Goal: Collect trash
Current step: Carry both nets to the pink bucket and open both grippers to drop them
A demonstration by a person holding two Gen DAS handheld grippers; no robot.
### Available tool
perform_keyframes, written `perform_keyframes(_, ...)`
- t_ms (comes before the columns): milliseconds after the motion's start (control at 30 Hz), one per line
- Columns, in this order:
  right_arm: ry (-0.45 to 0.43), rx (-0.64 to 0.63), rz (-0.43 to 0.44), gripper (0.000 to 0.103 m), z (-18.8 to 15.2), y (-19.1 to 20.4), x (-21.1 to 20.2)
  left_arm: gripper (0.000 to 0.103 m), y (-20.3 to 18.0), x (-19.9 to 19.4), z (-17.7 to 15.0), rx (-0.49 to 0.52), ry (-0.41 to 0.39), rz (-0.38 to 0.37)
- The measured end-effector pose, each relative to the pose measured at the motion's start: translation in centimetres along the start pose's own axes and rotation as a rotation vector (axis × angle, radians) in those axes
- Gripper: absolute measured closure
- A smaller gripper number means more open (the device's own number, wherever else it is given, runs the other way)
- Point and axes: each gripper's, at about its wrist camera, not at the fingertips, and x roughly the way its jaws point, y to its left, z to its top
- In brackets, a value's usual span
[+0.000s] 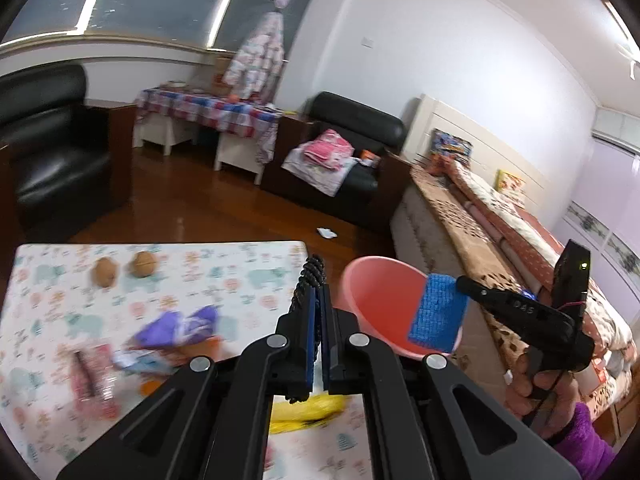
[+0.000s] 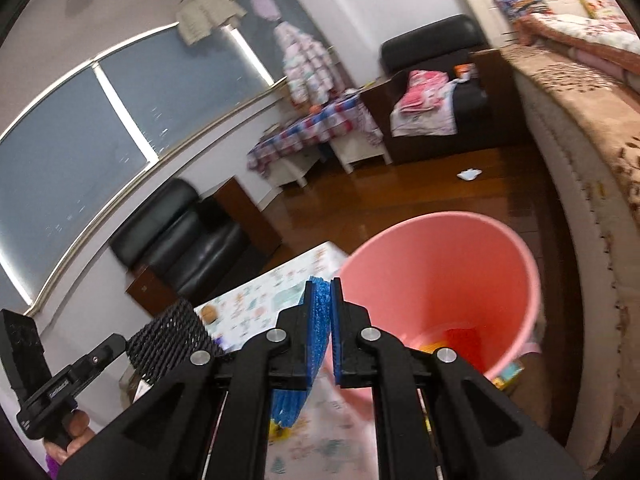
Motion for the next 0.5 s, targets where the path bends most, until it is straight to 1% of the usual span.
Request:
perform_keyframes(100,-0.016,0.015,-0.029,0.096,0.5,-1.6,0.1,0.102,-2.3,1.7,0.7,0.043,0.006,-0.026)
perform_keyframes(300,-0.047,0.000,-0.085,0.096,0.9,-3.4,0.1,0.102,-6.7,4.8,1.9,0.107,0.021,-0.073)
perform_keyframes(500,-0.049,-0.043,-0.135,0.096,0.9,-4.2,0.8,0.102,-9.7,9.3,2.0,0.142,0.072,-0.092)
